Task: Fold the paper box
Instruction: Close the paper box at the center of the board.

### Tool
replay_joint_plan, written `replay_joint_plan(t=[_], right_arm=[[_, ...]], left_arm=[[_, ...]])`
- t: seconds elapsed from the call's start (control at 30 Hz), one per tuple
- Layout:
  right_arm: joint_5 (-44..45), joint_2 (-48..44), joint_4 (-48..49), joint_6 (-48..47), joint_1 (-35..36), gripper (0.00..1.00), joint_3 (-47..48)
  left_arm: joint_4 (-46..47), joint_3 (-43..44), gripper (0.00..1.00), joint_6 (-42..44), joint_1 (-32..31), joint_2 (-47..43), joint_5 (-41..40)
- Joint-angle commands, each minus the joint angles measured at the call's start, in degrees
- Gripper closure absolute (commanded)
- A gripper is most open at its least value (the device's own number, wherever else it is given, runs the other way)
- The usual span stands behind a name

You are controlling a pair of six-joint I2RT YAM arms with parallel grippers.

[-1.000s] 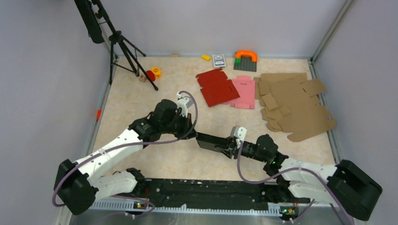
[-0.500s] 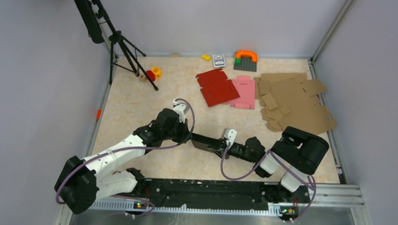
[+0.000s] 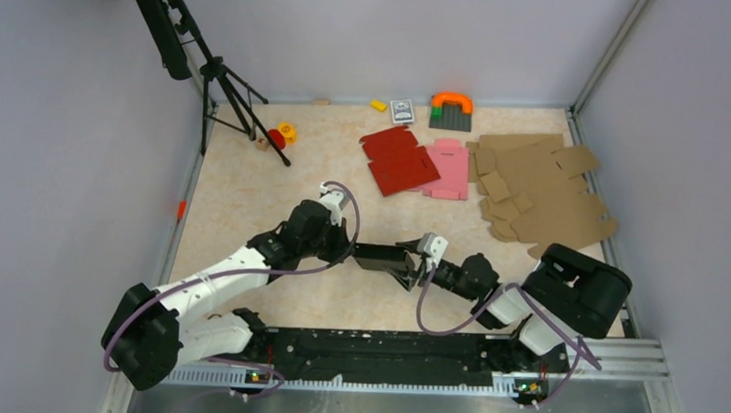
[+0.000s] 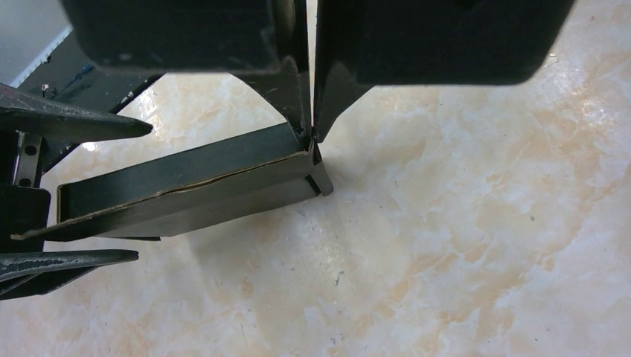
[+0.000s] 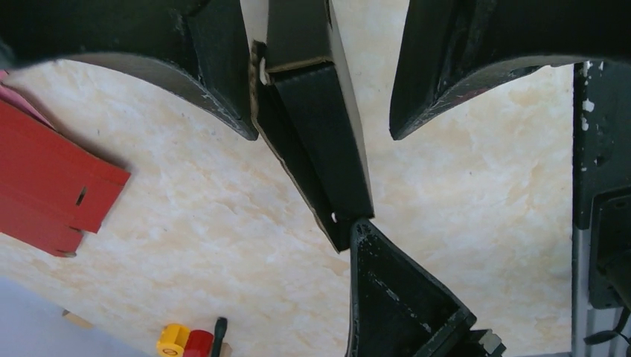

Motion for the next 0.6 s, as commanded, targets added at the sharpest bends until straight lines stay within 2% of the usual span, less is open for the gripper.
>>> replay_joint_plan(t=[0.0,0.27,0.37,0.47,0.57], right_arm=[[2.5,-4.1,-0.1,0.0,0.4,0.35,-2.8],[4.5,-15.1,-14.2,-0.5,0.3,0.34,-3.8],[3.2,-16.6,-21.1,-2.1,0.3,0.38,-2.2],[2.7,-15.0,-20.9,-2.1,0.2,0.39,-1.9],[2.4,-14.5,-20.3,-1.8,0.2,0.51,-2.4]], left_arm=[[1.1,0.1,1.0,0.7,-1.0,0.8,-1.2],[0.6,2.7,1.0,0.6,-3.6,3.5,-2.9],[-0.3,4.1,1.0,1.0,-4.1,4.6,-3.3],[-1.2,5.3,1.0,1.6,-4.2,5.1,-3.4],[-2.2,6.2,1.0,2.1,-4.1,5.1,-3.7]])
